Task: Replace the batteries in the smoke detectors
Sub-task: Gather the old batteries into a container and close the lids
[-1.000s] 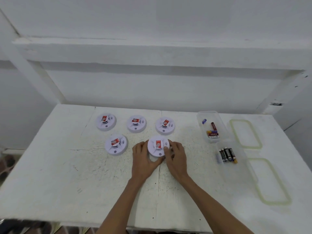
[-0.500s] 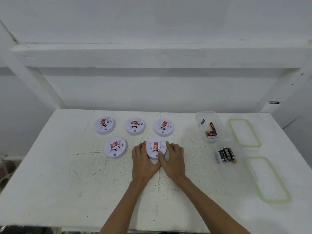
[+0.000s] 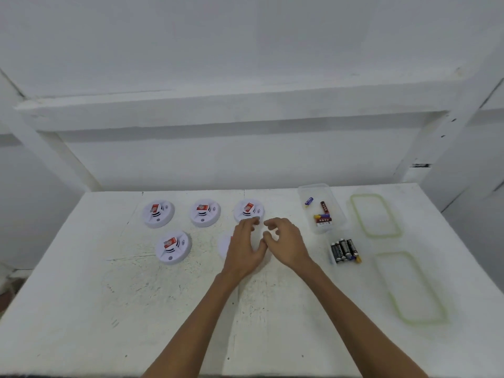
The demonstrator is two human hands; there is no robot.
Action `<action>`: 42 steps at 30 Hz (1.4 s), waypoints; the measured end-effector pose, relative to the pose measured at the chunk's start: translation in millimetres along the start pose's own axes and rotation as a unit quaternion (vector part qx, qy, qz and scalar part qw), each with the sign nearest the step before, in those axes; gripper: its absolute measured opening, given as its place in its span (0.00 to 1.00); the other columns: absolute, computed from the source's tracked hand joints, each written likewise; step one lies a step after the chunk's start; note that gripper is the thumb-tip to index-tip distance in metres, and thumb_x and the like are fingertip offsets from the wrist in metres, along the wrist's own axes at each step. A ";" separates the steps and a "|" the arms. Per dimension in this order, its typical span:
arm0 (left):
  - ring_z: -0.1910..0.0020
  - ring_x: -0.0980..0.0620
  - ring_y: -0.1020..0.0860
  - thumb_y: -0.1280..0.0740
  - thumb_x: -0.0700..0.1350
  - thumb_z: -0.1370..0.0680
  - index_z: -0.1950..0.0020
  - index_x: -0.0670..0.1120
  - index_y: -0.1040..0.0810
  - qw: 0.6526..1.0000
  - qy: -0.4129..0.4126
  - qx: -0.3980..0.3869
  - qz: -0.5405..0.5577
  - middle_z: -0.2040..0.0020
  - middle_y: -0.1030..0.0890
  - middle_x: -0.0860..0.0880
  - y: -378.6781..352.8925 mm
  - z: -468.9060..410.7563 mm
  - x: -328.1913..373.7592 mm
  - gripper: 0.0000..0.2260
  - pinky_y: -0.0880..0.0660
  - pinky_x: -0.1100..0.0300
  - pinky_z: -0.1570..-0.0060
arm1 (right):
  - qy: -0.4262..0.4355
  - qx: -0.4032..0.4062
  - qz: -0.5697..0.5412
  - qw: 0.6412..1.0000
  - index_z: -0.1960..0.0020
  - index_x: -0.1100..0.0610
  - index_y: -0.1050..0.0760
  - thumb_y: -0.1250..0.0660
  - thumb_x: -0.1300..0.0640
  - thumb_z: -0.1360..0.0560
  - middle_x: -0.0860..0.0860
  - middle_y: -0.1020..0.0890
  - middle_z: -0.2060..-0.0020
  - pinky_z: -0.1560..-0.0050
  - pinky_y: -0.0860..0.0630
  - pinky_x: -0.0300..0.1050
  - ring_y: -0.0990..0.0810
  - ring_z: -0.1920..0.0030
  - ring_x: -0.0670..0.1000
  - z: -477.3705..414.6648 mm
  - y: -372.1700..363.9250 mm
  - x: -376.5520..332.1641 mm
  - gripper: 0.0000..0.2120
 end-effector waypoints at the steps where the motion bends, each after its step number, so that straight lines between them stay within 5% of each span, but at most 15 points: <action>1: 0.42 0.57 0.25 0.35 0.49 0.23 0.30 0.45 0.27 1.000 -0.006 -0.015 0.003 0.36 0.23 0.52 -6.9 -7.5 10.0 0.22 0.27 0.60 0.41 | 0.010 -0.010 0.010 1.000 0.38 0.54 0.22 0.35 0.55 0.23 0.50 0.20 0.44 0.42 0.24 0.45 0.21 0.45 0.49 -3.3 10.9 -0.1 0.14; 7: 0.49 0.58 0.21 0.34 0.46 0.25 0.37 0.49 0.22 0.997 -0.023 -0.076 0.006 0.43 0.20 0.54 -66.3 -29.3 63.2 0.16 0.23 0.58 0.49 | 0.035 -0.017 0.037 0.999 0.41 0.55 0.20 0.37 0.58 0.22 0.49 0.16 0.48 0.49 0.26 0.38 0.20 0.50 0.47 2.5 87.9 29.0 0.12; 12: 0.48 0.54 0.21 0.31 0.43 0.21 0.34 0.48 0.22 0.995 0.010 -0.100 -0.022 0.37 0.23 0.50 -112.0 -37.3 89.5 0.16 0.25 0.59 0.47 | 0.032 -0.007 0.055 0.998 0.45 0.52 0.18 0.36 0.58 0.22 0.45 0.16 0.50 0.49 0.27 0.38 0.23 0.52 0.44 7.5 150.1 76.8 0.10; 17: 0.34 0.46 0.27 0.29 0.46 0.22 0.28 0.47 0.26 0.994 0.062 -0.072 -0.061 0.26 0.32 0.46 -136.2 -40.0 96.3 0.23 0.29 0.56 0.37 | -0.050 0.086 0.078 0.992 0.47 0.51 0.19 0.34 0.59 0.24 0.50 0.19 0.47 0.49 0.28 0.42 0.23 0.45 0.53 8.9 212.6 149.5 0.09; 20: 0.25 0.44 0.34 0.29 0.48 0.21 0.23 0.46 0.32 0.988 0.114 -0.082 -0.067 0.21 0.39 0.43 -140.6 -45.0 84.5 0.28 0.34 0.52 0.29 | -0.159 0.079 0.125 0.976 0.37 0.56 0.25 0.33 0.58 0.24 0.57 0.27 0.38 0.49 0.28 0.47 0.31 0.36 0.60 10.5 233.7 192.6 0.16; 23: 0.27 0.44 0.29 0.29 0.46 0.20 0.21 0.43 0.36 0.983 0.147 -0.104 -0.032 0.21 0.36 0.42 -144.1 -49.8 74.7 0.30 0.30 0.55 0.32 | -0.246 0.035 0.175 0.953 0.29 0.61 0.35 0.31 0.51 0.25 0.61 0.33 0.34 0.45 0.27 0.54 0.35 0.34 0.63 14.9 241.7 224.7 0.29; 28: 0.27 0.46 0.29 0.31 0.43 0.19 0.20 0.43 0.36 0.981 0.158 -0.114 0.001 0.22 0.32 0.44 -148.2 -62.6 71.5 0.28 0.31 0.59 0.34 | -0.318 0.045 0.148 0.935 0.28 0.63 0.41 0.24 0.45 0.30 0.63 0.33 0.35 0.45 0.27 0.56 0.35 0.33 0.64 12.4 245.6 246.2 0.42; 35: 0.29 0.47 0.26 0.29 0.43 0.20 0.21 0.44 0.34 0.977 0.152 -0.142 0.043 0.26 0.27 0.45 -156.0 -71.7 69.8 0.29 0.29 0.63 0.38 | -0.359 0.050 0.061 0.930 0.33 0.65 0.31 0.19 0.45 0.35 0.59 0.24 0.38 0.38 0.27 0.52 0.24 0.37 0.61 2.9 247.0 262.4 0.40; 39: 0.41 0.53 0.21 0.26 0.42 0.22 0.24 0.47 0.30 0.978 0.141 -0.127 0.087 0.31 0.22 0.46 -154.2 -76.2 67.8 0.27 0.27 0.75 0.50 | -0.328 0.143 -0.112 0.927 0.40 0.61 0.29 0.24 0.58 0.28 0.61 0.19 0.45 0.46 0.20 0.56 0.16 0.53 0.59 -2.5 247.7 244.4 0.22; 42: 0.45 0.54 0.20 0.25 0.38 0.24 0.23 0.50 0.33 0.975 0.126 -0.125 0.136 0.32 0.24 0.50 -153.0 -81.0 70.1 0.33 0.23 0.72 0.53 | -0.265 0.181 -0.105 0.941 0.42 0.59 0.29 0.28 0.58 0.25 0.60 0.17 0.50 0.53 0.19 0.52 0.16 0.57 0.57 -13.8 250.6 210.1 0.16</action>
Point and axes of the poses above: each hand's wrist, its own z-axis away from the middle knuckle, its own y-axis out of the back of the hand, x = y × z, the point moved 7 cm from there along -z, towards the middle knuckle
